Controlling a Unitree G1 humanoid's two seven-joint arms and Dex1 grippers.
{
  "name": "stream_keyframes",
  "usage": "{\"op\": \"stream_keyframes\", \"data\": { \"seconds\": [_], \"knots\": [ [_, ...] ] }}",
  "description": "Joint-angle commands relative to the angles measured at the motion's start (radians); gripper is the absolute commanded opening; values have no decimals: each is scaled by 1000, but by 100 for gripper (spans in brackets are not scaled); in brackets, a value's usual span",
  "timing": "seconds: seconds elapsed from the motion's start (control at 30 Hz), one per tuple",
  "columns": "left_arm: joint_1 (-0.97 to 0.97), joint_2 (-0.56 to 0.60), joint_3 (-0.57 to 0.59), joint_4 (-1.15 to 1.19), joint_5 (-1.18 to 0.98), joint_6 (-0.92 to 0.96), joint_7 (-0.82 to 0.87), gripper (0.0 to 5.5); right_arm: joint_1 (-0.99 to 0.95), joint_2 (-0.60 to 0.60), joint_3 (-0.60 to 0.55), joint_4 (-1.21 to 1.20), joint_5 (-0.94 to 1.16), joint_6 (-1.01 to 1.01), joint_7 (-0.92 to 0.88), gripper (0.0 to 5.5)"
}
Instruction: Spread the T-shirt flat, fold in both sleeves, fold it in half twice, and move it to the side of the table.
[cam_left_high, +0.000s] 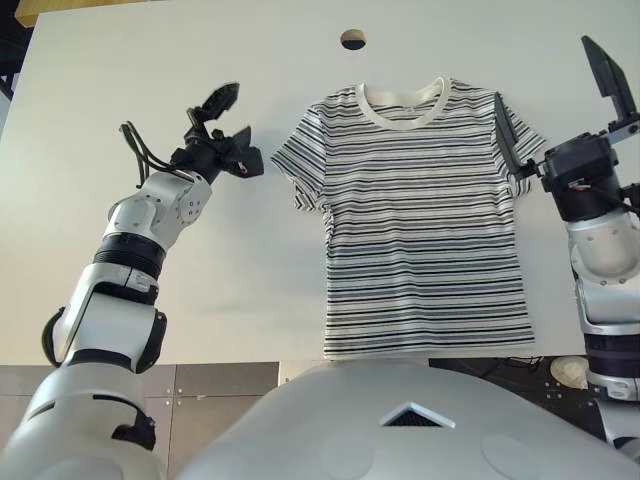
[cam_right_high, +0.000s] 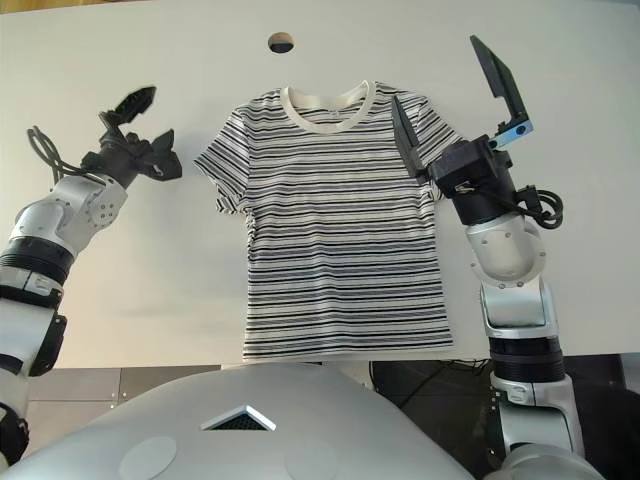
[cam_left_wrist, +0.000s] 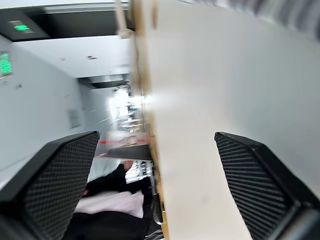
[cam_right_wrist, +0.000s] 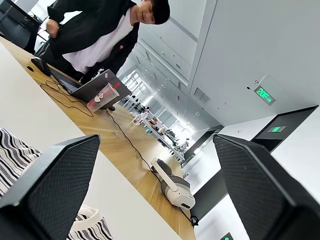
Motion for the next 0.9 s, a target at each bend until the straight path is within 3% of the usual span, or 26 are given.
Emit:
{"op": "stream_keyframes", "data": {
  "seconds": [0.03,0.3,0.6,0.9],
  "knots": [
    [-30,19,-91,39,45,-52,-76,430,-3,7,-8,8,-28,-13,27,418],
    [46,45,-143,-134,-27,-175,-153,430,-5,26,-19,34,-50,-30,41,418],
    [49,8,-153,-156,-39,-141,-148,430,-13,37,-18,72,-63,-49,47,418],
    [38,5,-168,-112,-30,-108,-125,277,-4,35,-37,84,-64,-61,55,418]
  ]
}}
